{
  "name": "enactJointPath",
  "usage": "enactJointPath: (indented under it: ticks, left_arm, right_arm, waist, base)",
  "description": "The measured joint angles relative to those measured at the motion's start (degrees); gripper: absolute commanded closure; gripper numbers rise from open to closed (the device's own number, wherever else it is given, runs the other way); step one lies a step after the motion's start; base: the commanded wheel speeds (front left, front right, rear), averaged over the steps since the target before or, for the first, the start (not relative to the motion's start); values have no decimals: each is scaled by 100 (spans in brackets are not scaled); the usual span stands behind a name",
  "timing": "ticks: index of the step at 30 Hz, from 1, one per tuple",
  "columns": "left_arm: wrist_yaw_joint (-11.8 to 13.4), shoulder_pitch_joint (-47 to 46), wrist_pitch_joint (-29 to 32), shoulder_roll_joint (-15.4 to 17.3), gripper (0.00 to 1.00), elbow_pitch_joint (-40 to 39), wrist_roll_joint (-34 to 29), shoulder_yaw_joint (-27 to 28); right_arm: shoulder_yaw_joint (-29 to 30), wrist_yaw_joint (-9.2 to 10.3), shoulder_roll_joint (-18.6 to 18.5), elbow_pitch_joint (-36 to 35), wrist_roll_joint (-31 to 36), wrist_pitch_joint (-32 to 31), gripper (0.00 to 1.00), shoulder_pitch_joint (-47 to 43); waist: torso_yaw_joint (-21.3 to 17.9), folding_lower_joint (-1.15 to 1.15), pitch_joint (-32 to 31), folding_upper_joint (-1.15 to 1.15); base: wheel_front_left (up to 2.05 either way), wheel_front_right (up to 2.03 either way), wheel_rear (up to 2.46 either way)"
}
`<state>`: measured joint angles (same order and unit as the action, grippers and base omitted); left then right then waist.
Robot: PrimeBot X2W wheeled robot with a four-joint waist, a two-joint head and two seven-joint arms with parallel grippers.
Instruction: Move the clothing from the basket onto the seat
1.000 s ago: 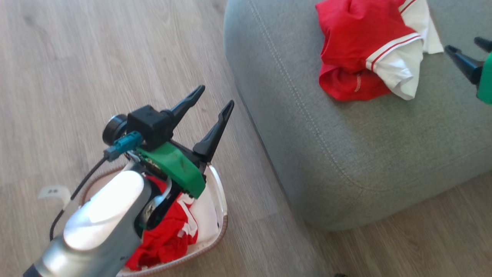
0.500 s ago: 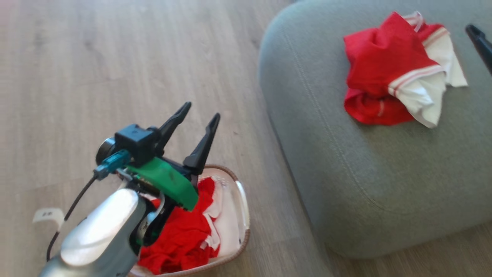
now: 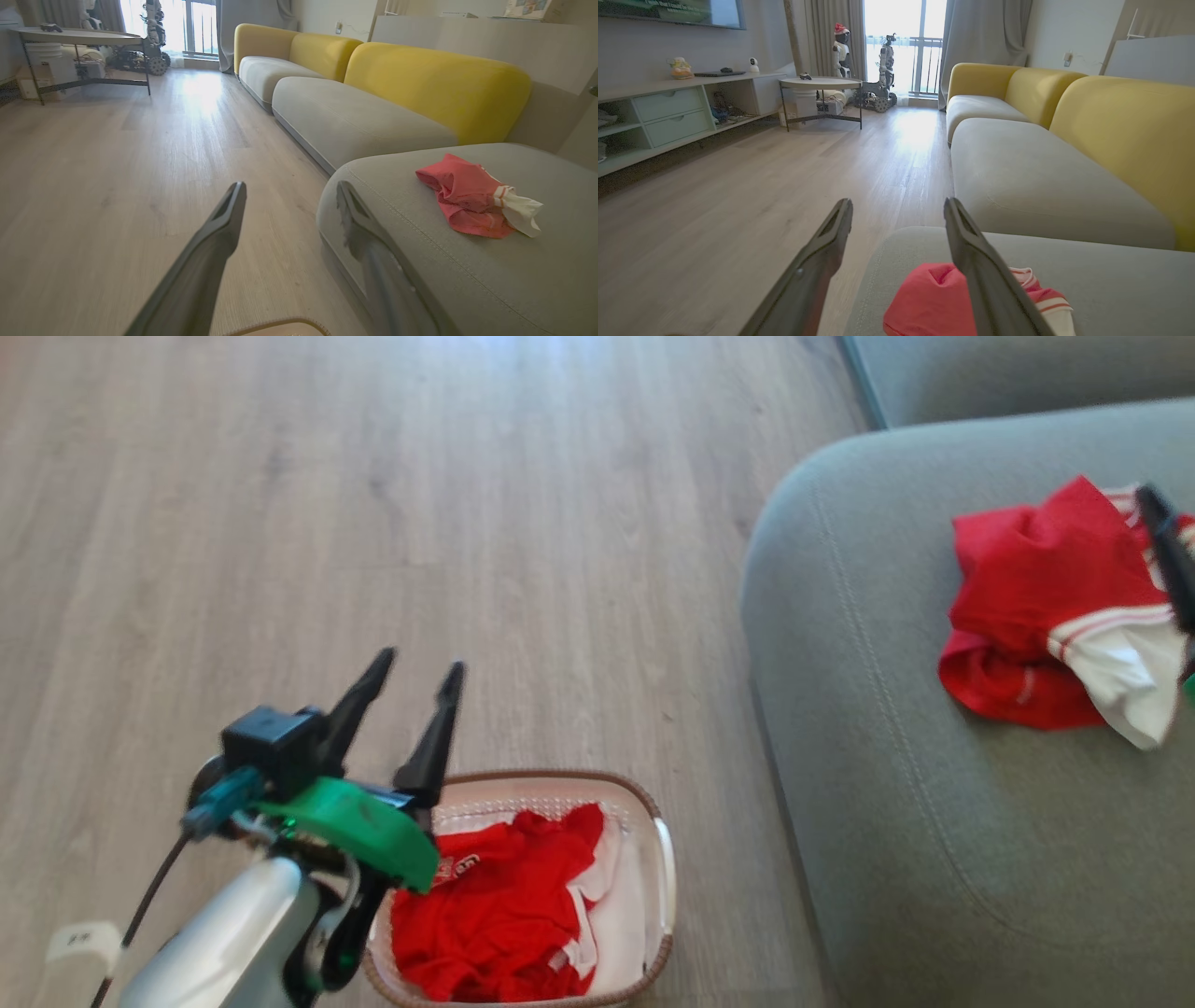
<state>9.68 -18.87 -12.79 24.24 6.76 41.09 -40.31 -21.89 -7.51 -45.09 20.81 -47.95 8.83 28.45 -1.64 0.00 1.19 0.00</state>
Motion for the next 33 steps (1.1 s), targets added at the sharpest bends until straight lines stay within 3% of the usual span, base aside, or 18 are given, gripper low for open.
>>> enactJointPath:
  ticks: [7,8,14,19,26,33]
  left_arm:
    - [201,377,-91,65,0,-109,27,223]
    - [201,377,-91,65,0,-109,27,223]
    - [448,711,-142,60,0,-157,52,548]
    - [547,1049,-142,41,0,-263,-81,911]
    - [403,1406,-144,-169,0,-361,-649,1330]
    - [47,1583,-147,-324,0,-216,-1135,1562]
  right_arm:
    - [1343,0,1029,-754,957,83,0,-1258]
    - [1343,0,1029,-754,957,83,0,-1258]
    - [2159,1,2072,-1469,1646,76,0,-2354]
    - [2388,1,2670,-1892,2146,100,0,-2916]
    - [2360,1,3187,-2062,2610,399,0,-3198]
    - [2308,1,3445,-2028,2899,538,0,-3337]
  waist:
    - [325,0,-193,0]
    - [325,0,-193,0]
    - [443,0,-248,0]
    - [413,0,-250,0]
    - [328,0,-190,0]
    - [275,0,-147,0]
  base:
    - [0,0,0]
    - [0,0,0]
    - [0,0,0]
    - [0,0,0]
    - [0,0,0]
    - [0,0,0]
